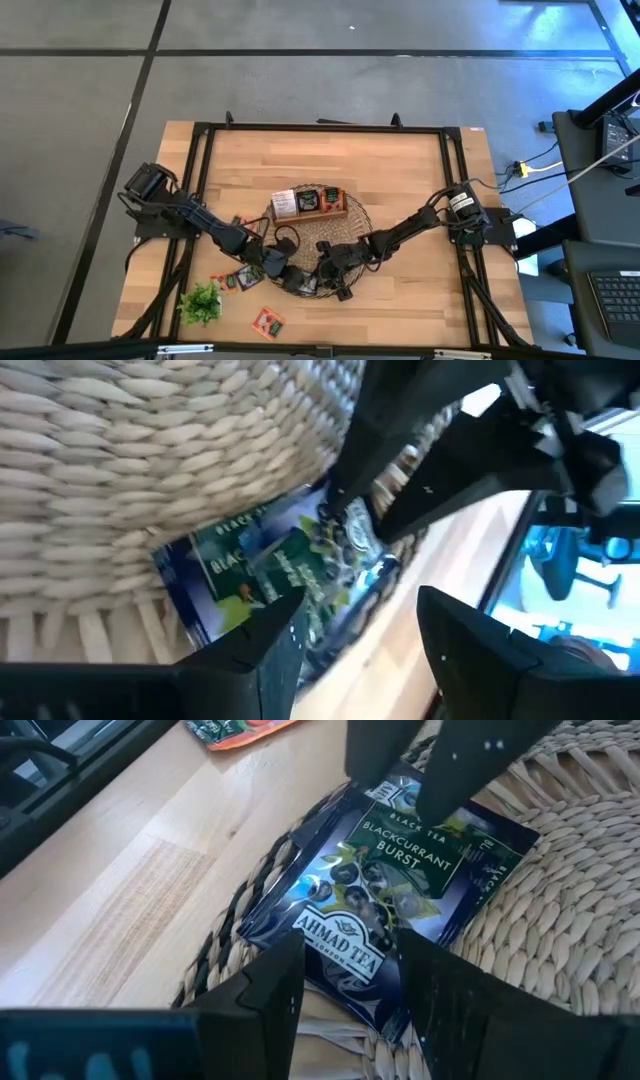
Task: Pick & Place Tea
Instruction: Put the right violet tea bag into the middle slot of the wooden organizer
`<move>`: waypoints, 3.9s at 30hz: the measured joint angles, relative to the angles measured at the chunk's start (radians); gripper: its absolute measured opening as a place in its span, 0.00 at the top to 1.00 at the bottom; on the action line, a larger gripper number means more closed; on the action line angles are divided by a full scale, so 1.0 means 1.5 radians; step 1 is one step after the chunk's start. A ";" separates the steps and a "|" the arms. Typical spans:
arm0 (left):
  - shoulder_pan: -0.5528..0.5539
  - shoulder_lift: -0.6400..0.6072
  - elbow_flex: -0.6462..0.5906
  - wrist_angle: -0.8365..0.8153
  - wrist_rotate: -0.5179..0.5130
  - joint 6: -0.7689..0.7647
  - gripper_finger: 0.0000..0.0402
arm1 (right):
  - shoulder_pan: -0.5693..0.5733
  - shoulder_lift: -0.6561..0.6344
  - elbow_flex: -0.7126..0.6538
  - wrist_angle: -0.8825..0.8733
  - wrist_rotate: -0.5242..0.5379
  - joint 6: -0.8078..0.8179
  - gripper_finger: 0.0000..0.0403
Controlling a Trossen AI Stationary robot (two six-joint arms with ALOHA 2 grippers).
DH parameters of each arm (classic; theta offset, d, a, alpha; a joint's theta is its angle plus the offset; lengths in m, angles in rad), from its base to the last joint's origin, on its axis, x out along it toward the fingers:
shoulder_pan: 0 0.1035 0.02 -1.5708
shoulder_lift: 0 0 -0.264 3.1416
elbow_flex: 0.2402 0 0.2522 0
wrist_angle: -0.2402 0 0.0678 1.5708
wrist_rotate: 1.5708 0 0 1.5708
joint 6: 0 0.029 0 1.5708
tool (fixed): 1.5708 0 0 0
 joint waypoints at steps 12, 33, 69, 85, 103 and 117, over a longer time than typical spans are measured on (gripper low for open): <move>0.000 -0.007 0.000 -0.081 -0.007 -0.035 0.53 | 0.000 0.000 -0.001 -0.002 0.000 -0.002 0.59; 0.007 -0.002 0.000 -0.078 -0.015 -0.024 0.54 | 0.000 0.003 -0.003 0.049 0.103 0.003 0.59; 0.009 -0.002 0.000 -0.077 -0.012 -0.036 0.58 | 0.006 -0.100 0.000 -0.097 0.121 0.019 0.59; 0.009 -0.002 0.000 -0.067 -0.014 -0.035 0.87 | 0.036 -0.062 -0.001 -0.079 0.134 0.021 0.59; 0.045 -0.094 0.000 -0.062 -0.020 0.103 1.00 | 0.041 -0.149 -0.001 -0.208 0.210 -0.002 0.59; 0.171 -0.178 0.106 -0.215 0.072 0.406 1.00 | 0.035 -0.380 -0.167 -0.341 0.260 0.123 0.66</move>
